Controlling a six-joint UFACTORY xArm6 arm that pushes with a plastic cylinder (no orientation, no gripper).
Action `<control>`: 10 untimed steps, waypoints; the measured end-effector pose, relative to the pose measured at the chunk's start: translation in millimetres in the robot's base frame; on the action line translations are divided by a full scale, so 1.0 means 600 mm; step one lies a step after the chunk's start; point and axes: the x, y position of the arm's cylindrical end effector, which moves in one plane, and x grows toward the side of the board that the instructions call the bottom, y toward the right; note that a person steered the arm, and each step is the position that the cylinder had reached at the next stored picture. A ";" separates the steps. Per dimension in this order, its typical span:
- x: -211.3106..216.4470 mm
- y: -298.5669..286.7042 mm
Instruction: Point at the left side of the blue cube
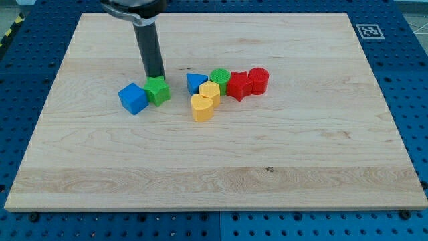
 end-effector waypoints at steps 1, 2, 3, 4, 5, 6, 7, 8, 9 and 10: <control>-0.005 0.000; -0.046 -0.034; -0.033 -0.112; 0.022 -0.176; 0.087 -0.188; 0.098 -0.188; 0.098 -0.180; 0.098 -0.147; 0.098 -0.119; 0.098 -0.089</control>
